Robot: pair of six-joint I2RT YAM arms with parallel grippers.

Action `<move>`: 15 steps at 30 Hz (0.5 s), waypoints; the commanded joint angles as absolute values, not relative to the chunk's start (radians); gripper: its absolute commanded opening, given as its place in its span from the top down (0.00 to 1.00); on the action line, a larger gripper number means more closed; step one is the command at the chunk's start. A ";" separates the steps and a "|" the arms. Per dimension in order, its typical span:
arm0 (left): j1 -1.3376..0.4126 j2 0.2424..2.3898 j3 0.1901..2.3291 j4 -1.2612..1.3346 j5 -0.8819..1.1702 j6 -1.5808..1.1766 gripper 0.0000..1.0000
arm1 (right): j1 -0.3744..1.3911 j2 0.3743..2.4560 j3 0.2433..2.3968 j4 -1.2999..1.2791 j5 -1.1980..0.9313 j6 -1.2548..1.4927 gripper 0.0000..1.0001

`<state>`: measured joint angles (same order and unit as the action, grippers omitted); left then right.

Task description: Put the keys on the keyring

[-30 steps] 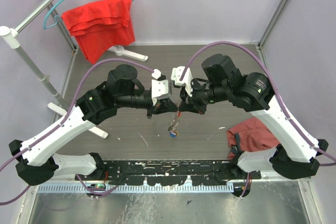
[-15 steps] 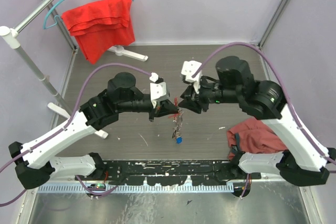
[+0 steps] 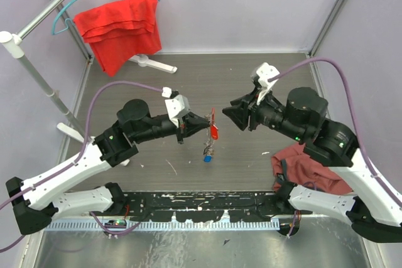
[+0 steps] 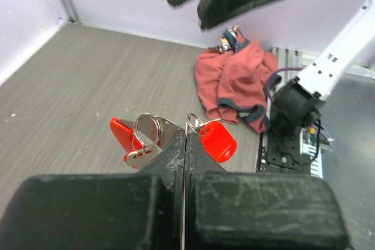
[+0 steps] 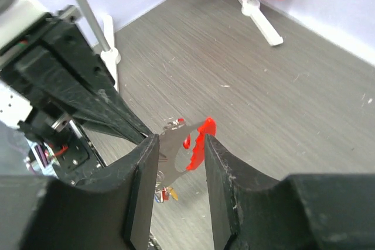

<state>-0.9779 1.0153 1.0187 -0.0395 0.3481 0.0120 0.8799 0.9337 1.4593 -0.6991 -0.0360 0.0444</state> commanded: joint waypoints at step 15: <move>-0.978 0.911 0.943 0.128 0.043 -0.039 1.00 | 0.508 0.837 1.023 -0.010 -0.537 0.690 0.39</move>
